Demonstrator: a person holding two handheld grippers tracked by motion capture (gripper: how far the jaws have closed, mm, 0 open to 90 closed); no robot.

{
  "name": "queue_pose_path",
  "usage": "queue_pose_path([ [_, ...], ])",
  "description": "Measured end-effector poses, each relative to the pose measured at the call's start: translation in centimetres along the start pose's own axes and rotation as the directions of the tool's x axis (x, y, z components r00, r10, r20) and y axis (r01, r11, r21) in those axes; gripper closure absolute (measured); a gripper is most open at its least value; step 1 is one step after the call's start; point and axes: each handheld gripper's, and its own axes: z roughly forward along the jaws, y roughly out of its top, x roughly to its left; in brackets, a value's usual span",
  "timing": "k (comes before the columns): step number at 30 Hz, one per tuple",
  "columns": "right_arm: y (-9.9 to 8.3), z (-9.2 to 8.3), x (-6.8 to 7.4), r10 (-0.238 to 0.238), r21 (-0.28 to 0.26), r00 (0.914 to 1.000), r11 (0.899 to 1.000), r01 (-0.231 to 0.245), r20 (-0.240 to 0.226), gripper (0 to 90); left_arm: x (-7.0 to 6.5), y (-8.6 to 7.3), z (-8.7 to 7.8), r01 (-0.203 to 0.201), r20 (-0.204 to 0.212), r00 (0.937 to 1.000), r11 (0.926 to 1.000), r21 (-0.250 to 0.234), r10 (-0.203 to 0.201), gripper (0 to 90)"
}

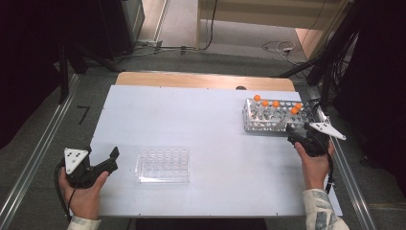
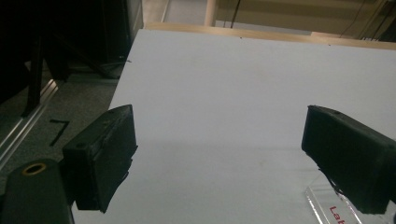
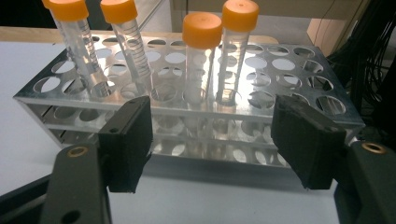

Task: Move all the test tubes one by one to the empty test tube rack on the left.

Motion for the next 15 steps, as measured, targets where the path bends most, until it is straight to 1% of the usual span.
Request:
queue_pose_path([
  [3, 0.5, 0.6, 0.2, -0.011, -0.004, 0.9999, 1.0, 0.011, -0.001, 38.1, 0.0, 0.0, 0.0, 0.0, 0.001, 1.0, 1.0, -0.002, 0.0, 10.3],
  [4, 0.5, 0.6, 0.2, -0.011, -0.004, 0.9999, 1.0, 0.011, -0.001, 38.1, 0.0, 0.0, 0.0, 0.0, 0.001, 1.0, 1.0, -0.002, 0.0, 10.3],
  [5, 0.6, 0.7, 0.2, -0.016, -0.006, 0.9999, 1.0, 0.016, 0.001, 40.8, 0.0, 0.0, 0.0, 0.0, 0.001, 1.0, 1.0, -0.002, 0.0, 10.3],
  [6, 0.9, 1.1, 0.3, -0.011, -0.008, 0.9999, 1.0, 0.011, 0.003, 46.9, 0.0, 0.0, 0.0, 0.0, 0.002, 1.0, 1.0, -0.002, 0.0, 10.4],
  [7, 0.9, 1.1, 0.3, -0.011, -0.008, 0.9999, 1.0, 0.011, 0.003, 46.9, 0.0, 0.0, 0.0, 0.002, 0.001, 1.0, 1.0, -0.002, -0.002, 10.4],
  [8, 1.0, 1.5, 0.2, -0.001, -0.003, 1.0, 1.0, 0.001, -0.003, 50.5, 0.0, 0.0, 0.0, 0.002, 0.002, 1.0, 1.0, -0.003, -0.002, 10.4],
  [9, 1.1, 1.7, 0.2, 0.002, -0.001, 1.0, 1.0, -0.002, 0.002, 51.0, 0.0, 0.0, 0.0, 0.002, 0.004, 1.0, 1.0, -0.006, -0.002, 10.4],
  [12, 1.2, 2.0, 0.1, 0.014, -0.001, 0.9999, 1.0, -0.014, -0.002, 52.6, 0.0, 0.0, 0.0, 0.001, 0.004, 1.0, 1.0, -0.006, -0.001, 10.5],
  [13, 1.2, 2.2, 0.0, 0.026, -0.004, 0.9996, 1.0, -0.026, -0.004, 54.9, 0.0, 0.0, 0.0, 0.002, 0.004, 1.0, 1.0, -0.004, -0.002, 10.5],
  [15, 1.3, 2.5, 0.0, 0.028, -0.001, 0.9996, 1.0, -0.028, -0.004, 56.4, 0.0, 0.0, 0.0, 0.003, 0.005, 1.0, 1.0, -0.003, -0.003, 10.5],
])
